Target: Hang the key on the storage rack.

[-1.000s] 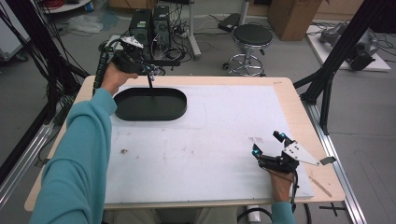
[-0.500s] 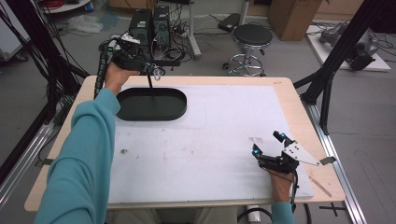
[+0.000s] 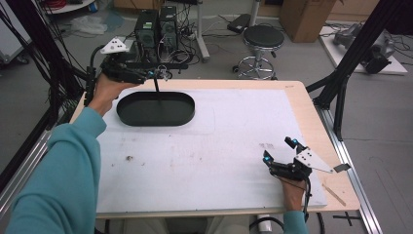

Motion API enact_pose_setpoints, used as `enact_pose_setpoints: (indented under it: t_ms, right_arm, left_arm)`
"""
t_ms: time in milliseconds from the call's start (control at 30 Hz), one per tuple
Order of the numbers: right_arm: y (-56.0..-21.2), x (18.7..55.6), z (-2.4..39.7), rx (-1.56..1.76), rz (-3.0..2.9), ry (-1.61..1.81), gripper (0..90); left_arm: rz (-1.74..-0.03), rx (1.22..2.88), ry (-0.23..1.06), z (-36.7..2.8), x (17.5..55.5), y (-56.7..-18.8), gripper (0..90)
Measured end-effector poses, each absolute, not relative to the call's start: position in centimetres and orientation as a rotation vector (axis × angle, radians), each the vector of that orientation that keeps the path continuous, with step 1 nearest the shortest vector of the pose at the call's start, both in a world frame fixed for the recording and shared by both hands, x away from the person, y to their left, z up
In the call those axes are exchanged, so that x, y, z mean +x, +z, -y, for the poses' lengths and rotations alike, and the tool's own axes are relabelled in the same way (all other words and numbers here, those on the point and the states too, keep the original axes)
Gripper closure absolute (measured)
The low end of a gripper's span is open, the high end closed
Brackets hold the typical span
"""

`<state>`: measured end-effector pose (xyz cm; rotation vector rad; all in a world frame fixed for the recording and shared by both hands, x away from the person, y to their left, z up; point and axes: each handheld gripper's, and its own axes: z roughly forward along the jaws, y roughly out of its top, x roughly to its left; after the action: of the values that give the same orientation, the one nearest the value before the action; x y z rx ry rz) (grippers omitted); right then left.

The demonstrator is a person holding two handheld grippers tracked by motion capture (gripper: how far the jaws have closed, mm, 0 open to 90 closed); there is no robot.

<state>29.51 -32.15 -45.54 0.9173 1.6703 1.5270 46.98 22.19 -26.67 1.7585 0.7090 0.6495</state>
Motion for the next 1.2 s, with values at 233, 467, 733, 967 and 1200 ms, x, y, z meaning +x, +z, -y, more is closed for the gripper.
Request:
enact_pose_setpoints:
  t_ms: [233, 467, 733, 967, 1200]
  right_arm:
    - [-45.5, 29.5, 32.1, 0.917, -1.671, 1.527, 3.4]
    - [-45.5, 29.4, 32.1, 0.922, -1.674, 1.526, 3.4]
    - [-45.5, 29.4, 32.1, 0.928, -1.669, 1.526, 3.4]
    - [-45.5, 29.4, 32.1, 0.935, -1.664, 1.527, 3.4]
    - [-45.5, 29.4, 32.0, 0.926, -1.667, 1.517, 3.4]
  left_arm:
    - [-0.648, 1.704, 0.660, -24.3, 42.0, -28.8, 1.7]
    - [-0.648, 1.640, 0.663, -27.9, 36.2, -32.2, 1.7]
    - [-0.654, 1.590, 0.681, -30.2, 31.3, -36.5, 1.7]
    - [-0.687, 1.551, 0.646, -30.0, 29.1, -41.7, 1.7]
    - [-0.727, 1.488, 0.643, -30.6, 28.3, -44.4, 1.7]
